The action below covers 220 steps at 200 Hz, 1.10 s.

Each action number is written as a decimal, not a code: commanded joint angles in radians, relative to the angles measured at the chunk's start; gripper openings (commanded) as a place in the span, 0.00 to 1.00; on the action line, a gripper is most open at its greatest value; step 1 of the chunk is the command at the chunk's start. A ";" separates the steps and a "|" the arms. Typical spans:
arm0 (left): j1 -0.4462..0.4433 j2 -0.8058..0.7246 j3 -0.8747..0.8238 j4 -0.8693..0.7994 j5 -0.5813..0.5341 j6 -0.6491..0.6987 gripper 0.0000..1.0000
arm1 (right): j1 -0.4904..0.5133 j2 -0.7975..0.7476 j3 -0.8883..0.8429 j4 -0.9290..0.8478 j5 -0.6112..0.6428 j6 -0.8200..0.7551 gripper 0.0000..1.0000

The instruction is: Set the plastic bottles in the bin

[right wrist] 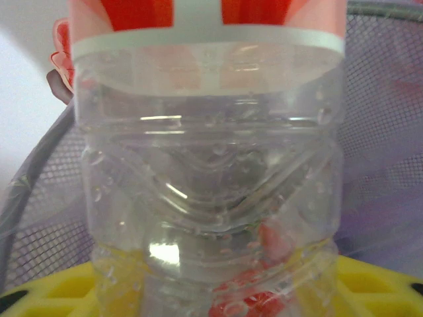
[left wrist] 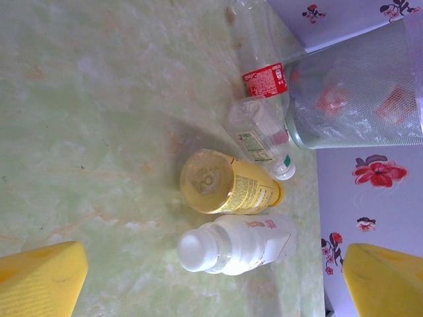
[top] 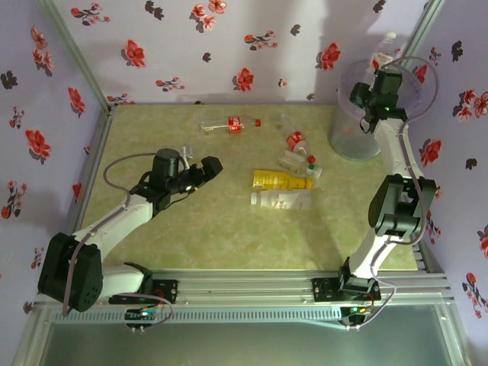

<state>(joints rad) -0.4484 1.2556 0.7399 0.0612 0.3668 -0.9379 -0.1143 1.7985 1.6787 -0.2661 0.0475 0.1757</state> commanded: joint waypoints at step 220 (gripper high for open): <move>-0.016 0.079 0.032 -0.008 -0.025 0.029 1.00 | 0.030 -0.149 0.058 -0.220 -0.059 -0.034 0.90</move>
<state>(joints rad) -0.4564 1.3182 0.7395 0.0650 0.3580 -0.9356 -0.1085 1.6547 1.7325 -0.4511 -0.0528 0.1825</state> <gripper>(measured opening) 0.997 0.914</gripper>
